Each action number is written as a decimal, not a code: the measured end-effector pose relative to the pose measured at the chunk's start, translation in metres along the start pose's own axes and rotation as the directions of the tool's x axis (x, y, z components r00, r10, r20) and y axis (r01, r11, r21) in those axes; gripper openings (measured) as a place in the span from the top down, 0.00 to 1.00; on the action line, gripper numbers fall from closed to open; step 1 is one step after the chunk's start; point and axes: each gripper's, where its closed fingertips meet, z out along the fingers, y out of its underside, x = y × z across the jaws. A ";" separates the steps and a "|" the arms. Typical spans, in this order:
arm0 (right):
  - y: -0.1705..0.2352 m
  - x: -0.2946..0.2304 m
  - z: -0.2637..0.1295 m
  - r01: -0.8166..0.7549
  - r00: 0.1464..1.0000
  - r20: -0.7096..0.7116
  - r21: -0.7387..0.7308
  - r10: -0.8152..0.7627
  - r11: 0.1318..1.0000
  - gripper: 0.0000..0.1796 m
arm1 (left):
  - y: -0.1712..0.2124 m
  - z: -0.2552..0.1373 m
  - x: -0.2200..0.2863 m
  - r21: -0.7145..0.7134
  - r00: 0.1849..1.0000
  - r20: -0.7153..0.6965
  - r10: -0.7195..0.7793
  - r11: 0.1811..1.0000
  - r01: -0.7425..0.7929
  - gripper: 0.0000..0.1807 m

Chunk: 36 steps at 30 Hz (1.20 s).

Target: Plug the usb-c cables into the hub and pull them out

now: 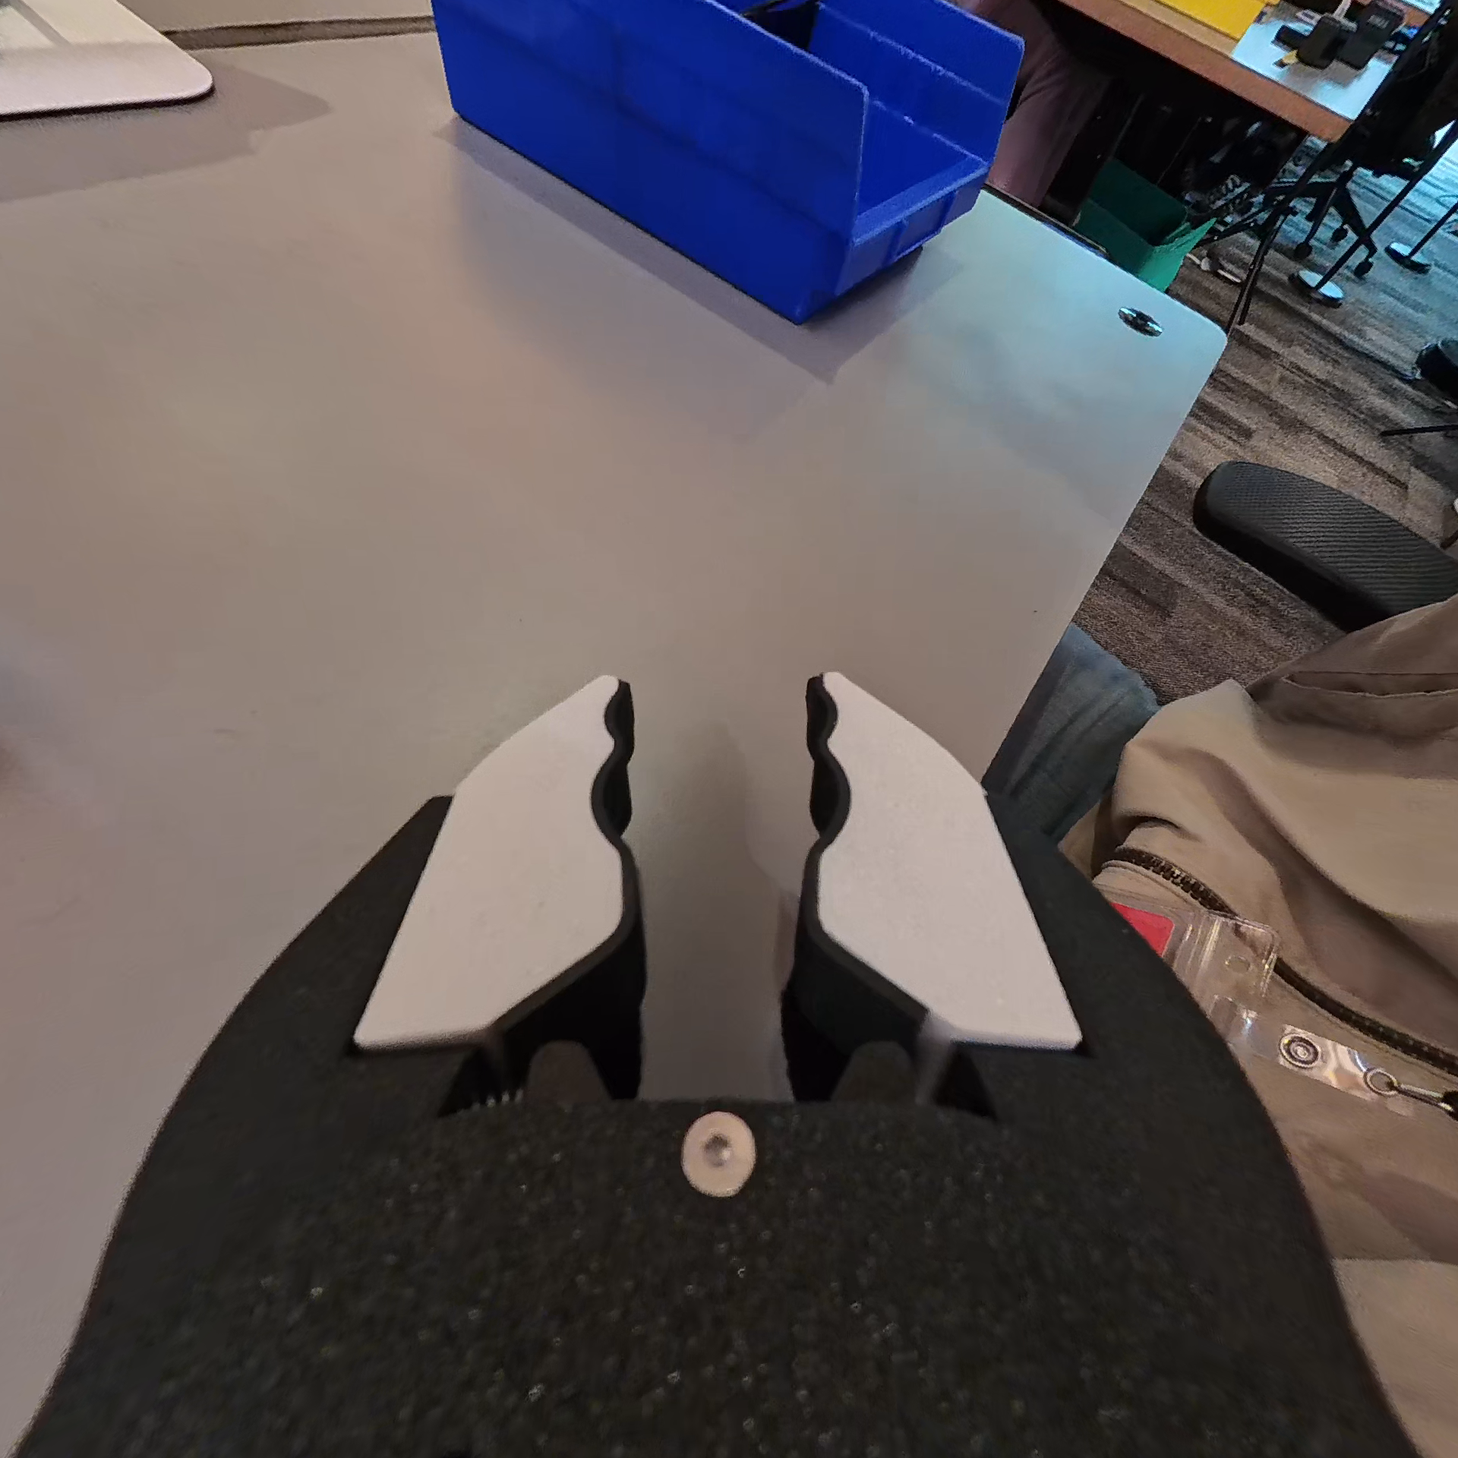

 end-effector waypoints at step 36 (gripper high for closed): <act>0.152 -0.163 0.021 -0.268 0.849 0.392 -0.261 0.356 0.927 0.95 | 0.006 0.004 0.000 -0.032 0.999 0.017 0.036 0.999 -0.036 0.77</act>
